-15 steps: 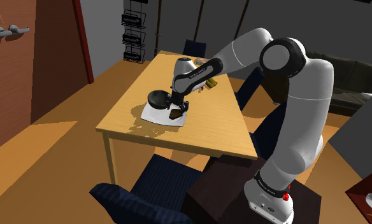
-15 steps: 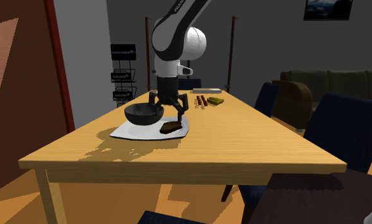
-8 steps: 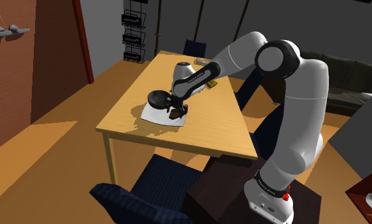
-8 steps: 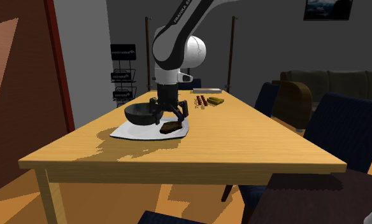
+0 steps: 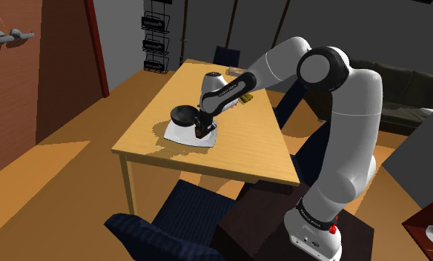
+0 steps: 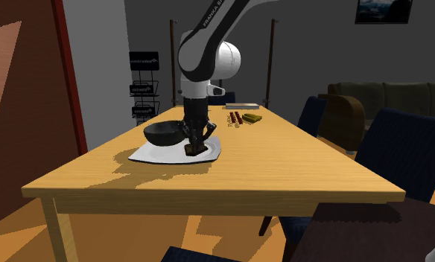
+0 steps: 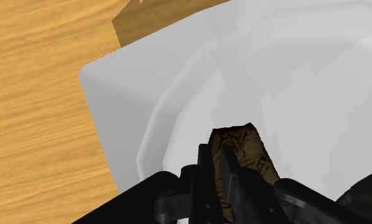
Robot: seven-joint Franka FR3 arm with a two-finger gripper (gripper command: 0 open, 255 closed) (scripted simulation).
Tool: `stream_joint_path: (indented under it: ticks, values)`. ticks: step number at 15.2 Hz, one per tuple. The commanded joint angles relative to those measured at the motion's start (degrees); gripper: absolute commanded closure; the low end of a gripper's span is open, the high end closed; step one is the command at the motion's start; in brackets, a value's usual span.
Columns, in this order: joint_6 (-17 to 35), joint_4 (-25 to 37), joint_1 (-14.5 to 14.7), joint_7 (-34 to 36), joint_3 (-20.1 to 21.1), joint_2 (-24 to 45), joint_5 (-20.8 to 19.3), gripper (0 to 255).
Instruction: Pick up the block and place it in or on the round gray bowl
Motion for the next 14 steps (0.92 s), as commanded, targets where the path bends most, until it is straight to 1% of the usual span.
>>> stream_joint_path:
  ticks: [1, 6, 7, 9, 10, 14]
  values:
    - [-0.04, -0.08, 0.0, 0.0, 0.0, 0.08, 0.0, 255]
    - [0.04, -0.07, 0.01, 0.02, 0.01, -0.09, 0.0, 255]
    - [0.04, -0.07, 0.01, 0.02, 0.02, -0.09, 0.0, 0]
    - [8.66, -7.13, 0.34, -2.82, 1.22, -4.9, -1.74, 0]
    - [12.13, -9.9, 0.41, -3.95, 1.69, -6.72, -2.42, 0]
    - [14.26, -9.08, 0.87, -3.16, 1.01, -3.73, -3.52, 0]
